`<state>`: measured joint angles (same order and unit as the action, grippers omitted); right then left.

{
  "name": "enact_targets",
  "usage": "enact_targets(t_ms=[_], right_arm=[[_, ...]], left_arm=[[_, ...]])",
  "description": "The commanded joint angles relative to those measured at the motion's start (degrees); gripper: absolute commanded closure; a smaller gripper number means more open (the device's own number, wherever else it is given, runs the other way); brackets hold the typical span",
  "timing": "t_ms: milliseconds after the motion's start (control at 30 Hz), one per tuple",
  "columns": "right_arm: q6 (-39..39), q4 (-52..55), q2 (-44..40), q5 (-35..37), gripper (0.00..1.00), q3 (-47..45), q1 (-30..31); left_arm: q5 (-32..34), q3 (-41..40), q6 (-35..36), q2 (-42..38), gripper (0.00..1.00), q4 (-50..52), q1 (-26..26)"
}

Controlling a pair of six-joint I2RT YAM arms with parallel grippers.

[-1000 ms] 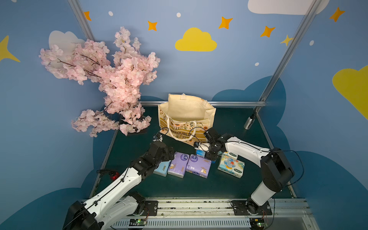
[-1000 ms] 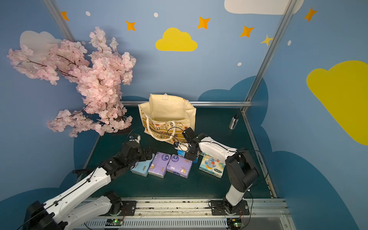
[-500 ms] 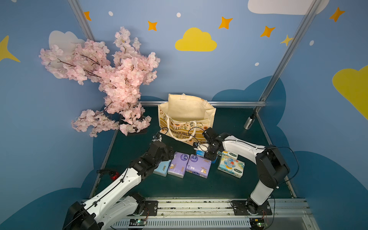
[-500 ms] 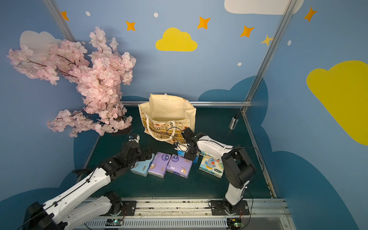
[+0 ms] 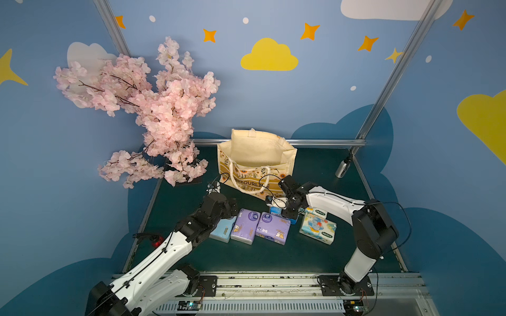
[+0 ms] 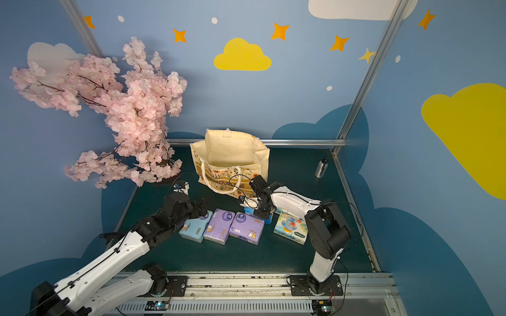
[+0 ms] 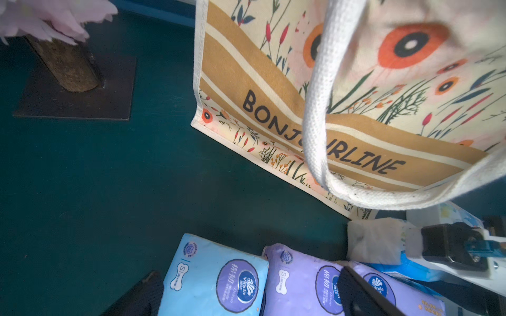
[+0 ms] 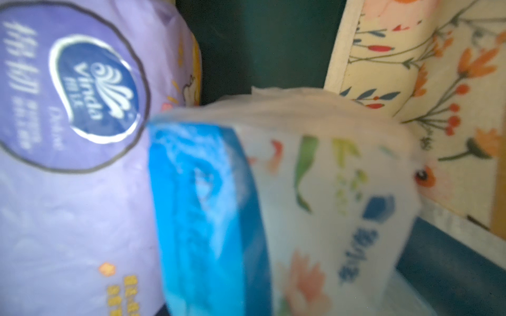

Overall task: Put tissues into the canvas bag
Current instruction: Pick up the pack of facial tissues from the center of the board.

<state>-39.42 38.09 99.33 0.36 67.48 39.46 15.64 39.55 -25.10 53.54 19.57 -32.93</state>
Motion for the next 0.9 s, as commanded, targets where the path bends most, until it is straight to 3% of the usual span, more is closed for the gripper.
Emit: enact_targets(t_ms=[0, 400, 633, 867], right_arm=[[0.9, 2.9, -3.8, -1.0, 0.67, -0.3, -0.2], [5.0, 4.6, -17.0, -3.5, 0.65, -2.3, -1.8], [8.9, 2.2, -28.7, -9.8, 0.64, -3.9, -7.3], [9.6, 1.6, -35.1, -14.9, 0.63, -3.2, -10.9]], left_arm=[[1.5, 1.0, 0.4, 0.3, 0.0, 0.8, -0.1], [4.3, 2.2, 1.9, 0.1, 0.0, 0.8, -0.2], [5.5, 2.8, 3.0, 0.4, 0.0, -0.8, 0.6], [4.8, 3.8, 3.4, 2.2, 0.0, -1.3, 0.8]])
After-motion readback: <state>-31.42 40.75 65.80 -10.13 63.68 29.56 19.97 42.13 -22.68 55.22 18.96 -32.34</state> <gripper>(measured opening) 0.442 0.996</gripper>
